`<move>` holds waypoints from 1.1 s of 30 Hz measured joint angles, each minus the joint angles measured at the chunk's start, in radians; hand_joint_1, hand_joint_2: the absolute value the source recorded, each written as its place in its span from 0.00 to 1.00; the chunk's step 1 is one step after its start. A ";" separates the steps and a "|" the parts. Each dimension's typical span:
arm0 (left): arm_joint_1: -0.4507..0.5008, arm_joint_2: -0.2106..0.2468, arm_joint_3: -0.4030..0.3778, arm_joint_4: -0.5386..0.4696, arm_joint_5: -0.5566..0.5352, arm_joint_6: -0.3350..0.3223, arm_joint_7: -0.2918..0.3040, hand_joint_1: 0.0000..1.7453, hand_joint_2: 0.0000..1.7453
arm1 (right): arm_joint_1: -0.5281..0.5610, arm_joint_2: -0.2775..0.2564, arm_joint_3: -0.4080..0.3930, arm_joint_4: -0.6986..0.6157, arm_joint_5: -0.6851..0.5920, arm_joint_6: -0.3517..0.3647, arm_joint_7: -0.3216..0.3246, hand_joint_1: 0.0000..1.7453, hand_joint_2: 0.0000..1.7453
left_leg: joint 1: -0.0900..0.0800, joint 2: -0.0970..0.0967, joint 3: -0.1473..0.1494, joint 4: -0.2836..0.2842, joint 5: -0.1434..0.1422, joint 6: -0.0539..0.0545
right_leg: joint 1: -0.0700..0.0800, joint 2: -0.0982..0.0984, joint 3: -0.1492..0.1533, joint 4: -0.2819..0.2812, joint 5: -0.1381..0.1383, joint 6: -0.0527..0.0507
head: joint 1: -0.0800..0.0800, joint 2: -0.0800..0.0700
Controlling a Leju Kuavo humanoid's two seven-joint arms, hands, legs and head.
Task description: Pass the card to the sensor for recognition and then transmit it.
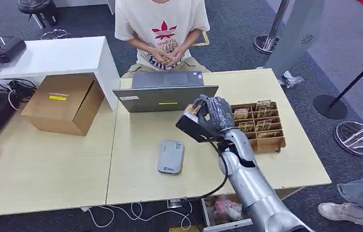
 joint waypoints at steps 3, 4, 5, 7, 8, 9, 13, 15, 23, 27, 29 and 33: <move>-0.003 0.000 0.000 0.000 -0.002 0.000 0.004 0.00 0.00 | 0.000 0.007 0.005 0.016 -0.005 0.000 -0.008 1.00 1.00 | 0.000 0.000 0.000 0.000 0.000 0.000 | 0.000 0.000 0.000 0.000 0.000 0.000 | 0.000 0.000; -0.004 0.000 0.000 0.000 -0.004 0.000 0.008 0.00 0.00 | -0.001 0.010 0.006 0.021 -0.005 0.000 -0.009 1.00 1.00 | 0.000 0.000 0.000 0.000 0.000 0.000 | 0.000 0.000 0.000 0.000 0.000 0.000 | 0.000 0.000; -0.004 0.000 -0.001 0.000 -0.006 0.000 0.011 0.00 0.00 | -0.001 0.012 0.008 0.026 -0.006 0.000 -0.011 1.00 1.00 | 0.000 0.000 0.000 0.000 0.000 0.000 | 0.000 0.000 0.000 0.000 0.000 0.000 | 0.000 0.000; -0.004 0.000 -0.001 0.000 -0.006 0.002 0.019 0.00 0.00 | -0.001 0.014 0.013 0.034 -0.006 0.000 -0.013 1.00 1.00 | 0.000 0.000 0.000 0.000 0.000 0.000 | 0.000 0.000 0.000 0.000 0.000 0.000 | 0.000 0.000; -0.004 0.000 -0.001 0.000 -0.006 0.003 0.023 0.00 0.00 | -0.001 0.015 0.017 0.038 -0.007 0.000 -0.014 1.00 1.00 | 0.000 0.000 0.000 0.000 0.000 0.000 | 0.000 0.000 0.000 0.000 0.000 0.000 | 0.000 0.000; -0.004 0.001 -0.001 0.000 -0.006 0.004 0.024 0.00 0.00 | -0.001 0.015 0.020 0.042 -0.008 0.000 -0.014 1.00 1.00 | 0.000 0.000 0.000 0.000 0.000 0.000 | 0.000 0.000 0.000 0.000 0.000 0.000 | 0.000 0.000; -0.004 0.003 -0.001 0.000 -0.005 0.009 0.024 0.00 0.00 | -0.001 0.017 0.027 0.055 -0.014 0.000 -0.015 1.00 1.00 | 0.000 0.000 0.000 0.000 0.000 0.000 | 0.000 0.000 0.000 0.000 0.000 0.000 | 0.000 0.000; -0.004 0.004 -0.001 0.000 -0.004 0.009 0.024 0.00 0.00 | -0.001 0.018 0.030 0.062 -0.015 0.000 -0.016 1.00 1.00 | 0.000 0.000 0.000 0.000 0.000 0.000 | 0.000 0.000 0.000 0.000 0.000 0.000 | 0.000 0.000; -0.005 0.005 -0.001 0.000 -0.004 0.009 0.024 0.00 0.00 | -0.001 0.036 0.046 0.090 -0.017 0.015 -0.024 1.00 1.00 | 0.000 0.000 0.000 0.000 0.000 0.000 | 0.000 0.000 0.000 0.000 0.000 0.000 | 0.000 0.000; -0.007 0.004 -0.001 0.000 -0.004 0.008 0.024 0.00 0.00 | -0.001 0.052 0.060 0.108 -0.018 0.033 -0.033 1.00 1.00 | 0.000 0.000 0.000 0.000 0.000 0.000 | 0.000 0.000 0.000 0.000 0.000 0.000 | 0.000 0.000; -0.008 0.004 -0.001 0.000 -0.004 0.006 0.022 0.00 0.00 | -0.002 0.060 0.070 0.116 -0.021 0.039 -0.036 1.00 1.00 | 0.000 0.000 0.000 0.000 0.000 0.000 | 0.000 0.000 0.000 0.000 0.000 0.000 | 0.000 0.000; -0.011 0.005 -0.001 0.000 -0.005 0.002 0.020 0.00 0.00 | -0.002 0.072 0.082 0.134 -0.023 0.047 -0.038 1.00 1.00 | 0.000 0.000 0.000 0.000 0.000 0.000 | 0.000 0.000 0.000 0.000 0.000 0.000 | 0.000 0.000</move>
